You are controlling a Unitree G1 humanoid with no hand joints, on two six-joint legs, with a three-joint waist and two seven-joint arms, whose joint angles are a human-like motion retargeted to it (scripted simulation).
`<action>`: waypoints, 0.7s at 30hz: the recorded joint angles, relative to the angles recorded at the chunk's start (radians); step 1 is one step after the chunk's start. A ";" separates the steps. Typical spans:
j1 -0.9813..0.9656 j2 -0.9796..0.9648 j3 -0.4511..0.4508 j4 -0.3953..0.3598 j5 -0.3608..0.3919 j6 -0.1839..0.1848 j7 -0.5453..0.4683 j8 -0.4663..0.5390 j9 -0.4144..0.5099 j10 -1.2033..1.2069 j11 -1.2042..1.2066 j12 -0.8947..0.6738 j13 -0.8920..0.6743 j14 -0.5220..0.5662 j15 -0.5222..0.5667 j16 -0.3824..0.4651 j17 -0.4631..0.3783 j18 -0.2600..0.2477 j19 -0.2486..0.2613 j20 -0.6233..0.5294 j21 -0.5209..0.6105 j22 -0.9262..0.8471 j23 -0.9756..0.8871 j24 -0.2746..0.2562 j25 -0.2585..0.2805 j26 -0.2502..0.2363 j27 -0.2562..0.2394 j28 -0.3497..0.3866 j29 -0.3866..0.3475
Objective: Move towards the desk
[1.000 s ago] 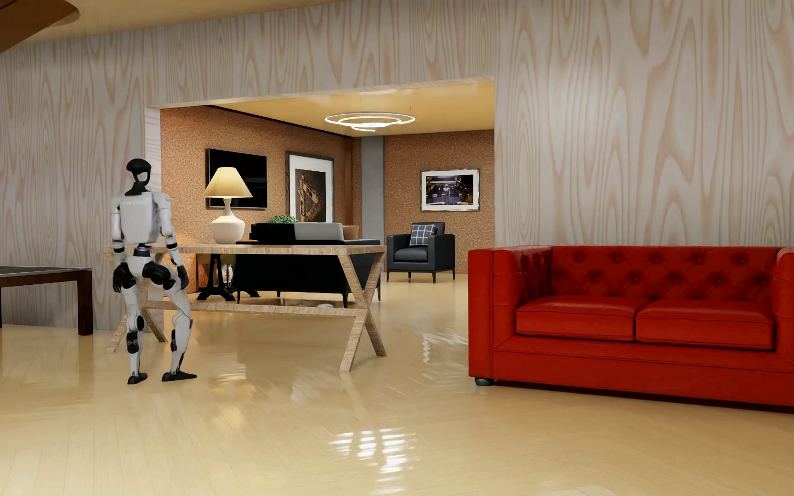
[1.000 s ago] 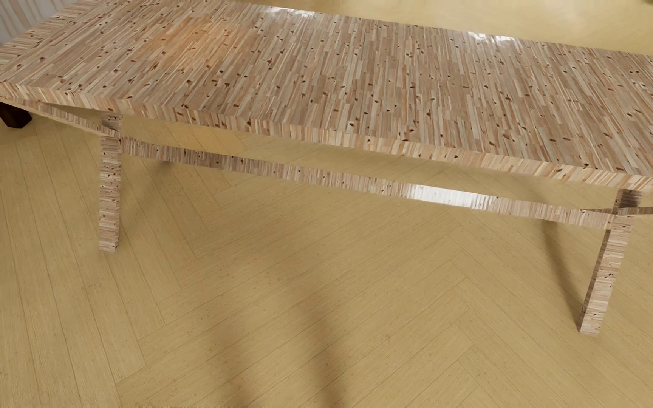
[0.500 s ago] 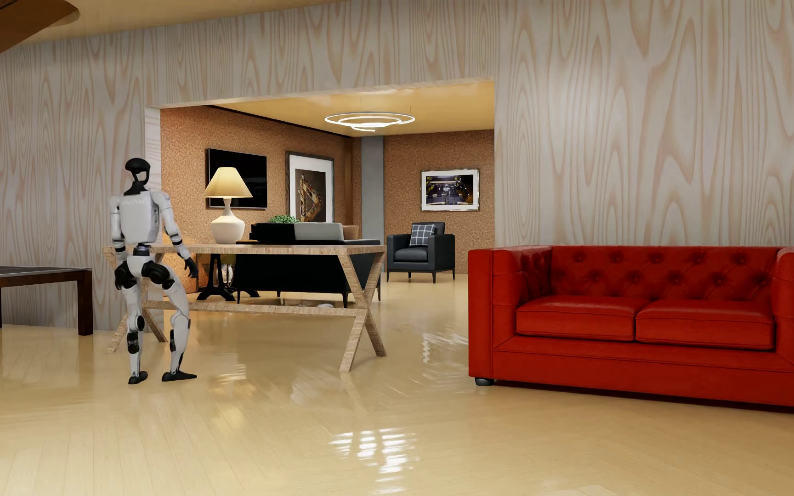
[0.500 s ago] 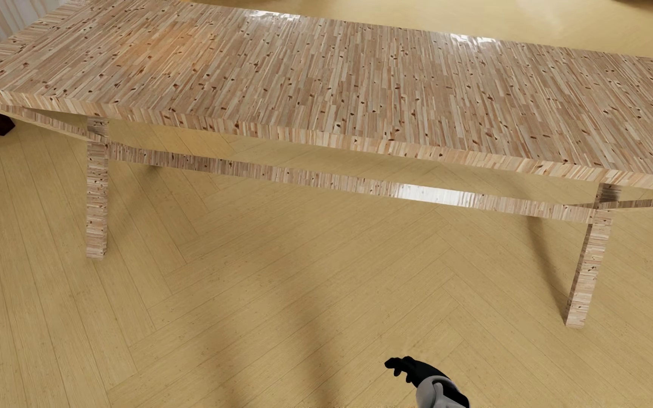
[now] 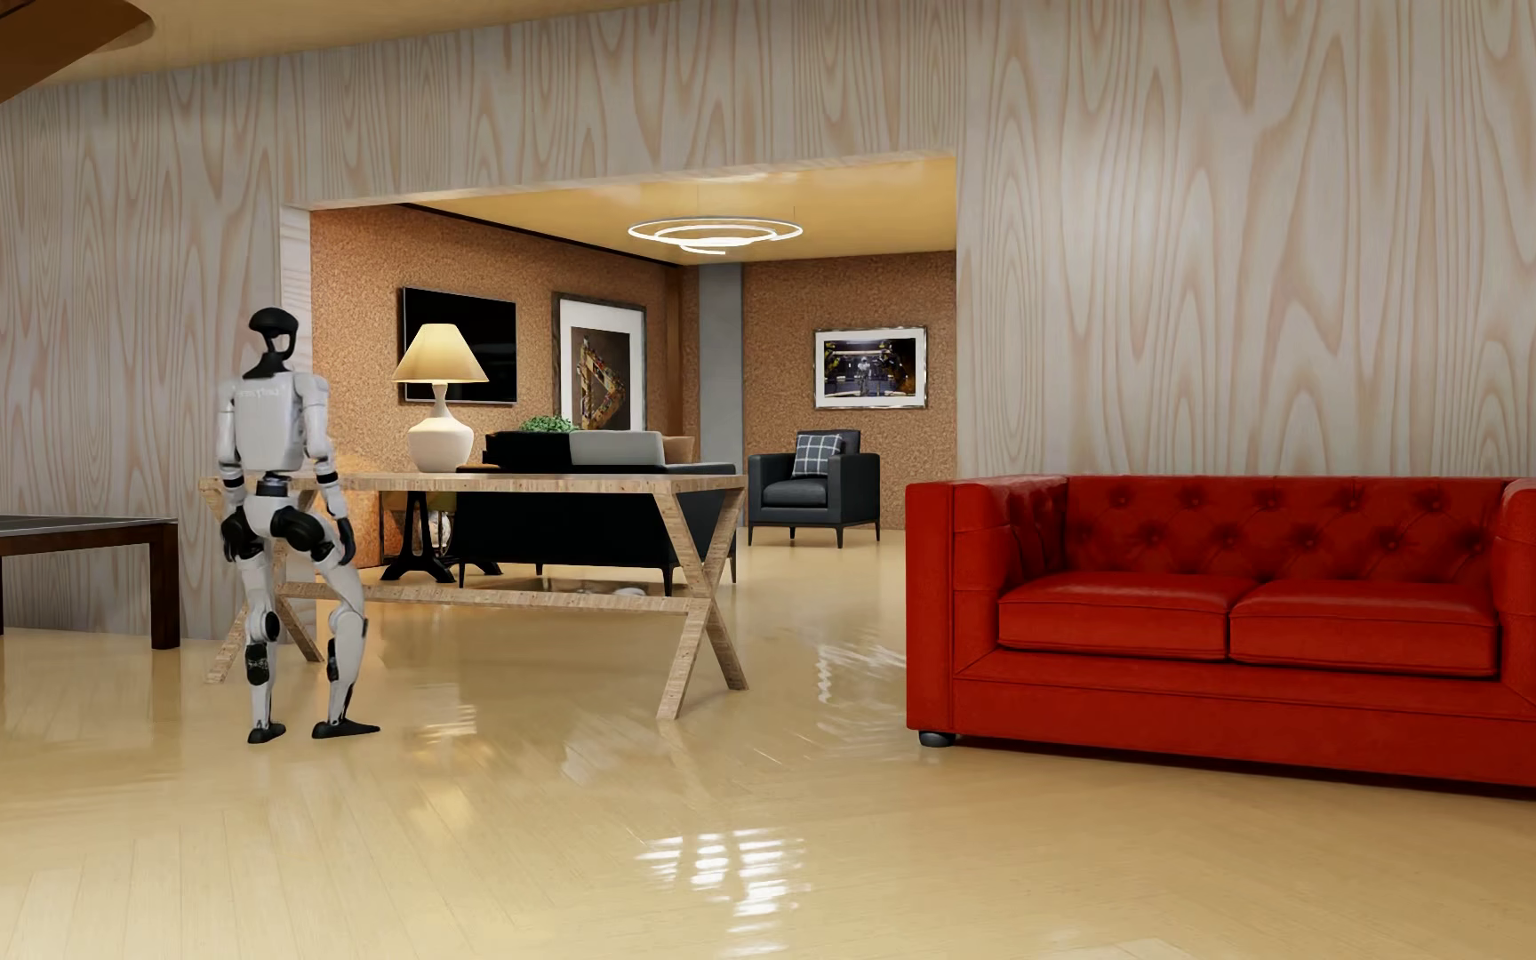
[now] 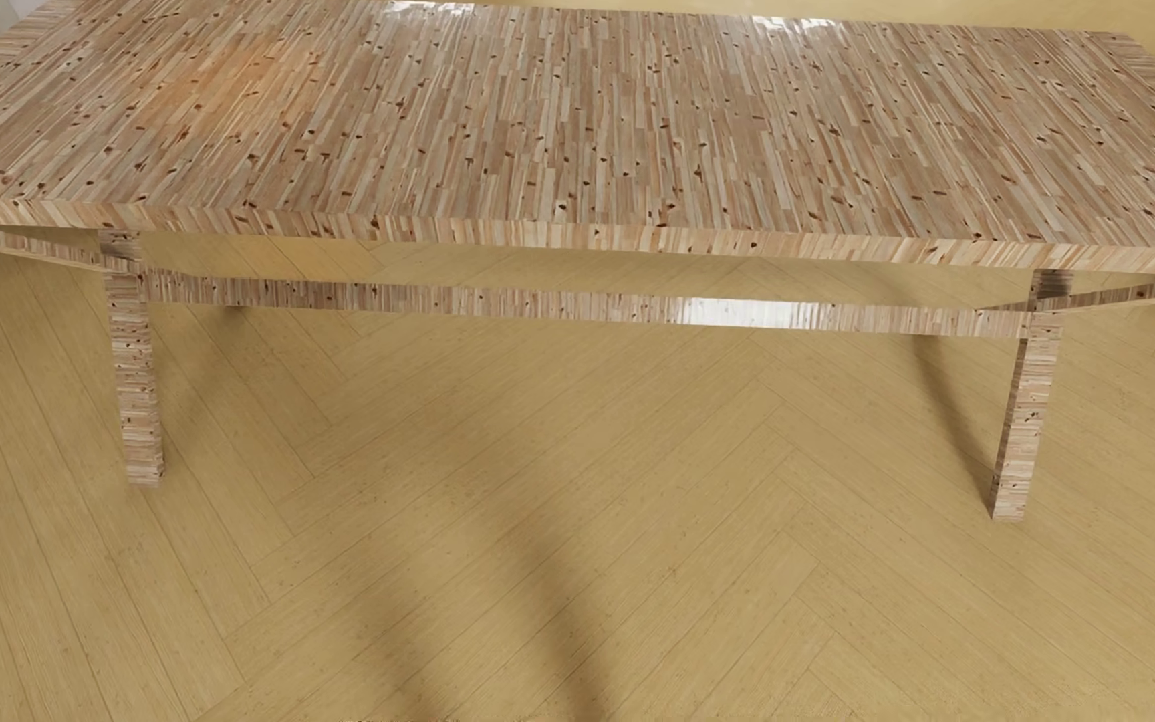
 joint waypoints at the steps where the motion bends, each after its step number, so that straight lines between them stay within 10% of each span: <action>1: 0.000 -0.002 -0.004 0.002 0.004 0.001 0.004 0.003 0.003 -0.001 -0.003 -0.011 -0.005 0.000 0.002 0.001 0.005 0.000 0.000 -0.014 -0.003 0.002 -0.009 0.006 -0.003 -0.005 -0.001 -0.003 -0.004; 8: -0.028 -0.034 -0.014 0.013 0.034 0.004 0.033 0.023 0.024 -0.018 -0.041 -0.067 -0.111 0.020 0.033 0.018 -0.010 0.004 -0.004 -0.104 0.112 -0.050 -0.050 0.013 -0.177 -0.061 -0.032 0.007 0.037; 13: -0.062 -0.058 -0.012 0.010 0.045 -0.001 0.034 0.015 0.038 -0.047 -0.089 -0.101 -0.123 0.052 0.061 0.027 0.015 0.004 -0.012 -0.137 -0.012 -0.070 -0.091 -0.003 -0.061 -0.050 -0.030 0.019 -0.025; 21: -0.080 -0.072 -0.013 -0.013 0.041 -0.009 0.015 -0.017 0.033 -0.127 -0.153 -0.099 -0.193 0.103 0.098 0.035 -0.012 -0.011 -0.023 -0.175 0.061 -0.041 -0.089 -0.025 -0.068 0.003 -0.040 0.004 -0.029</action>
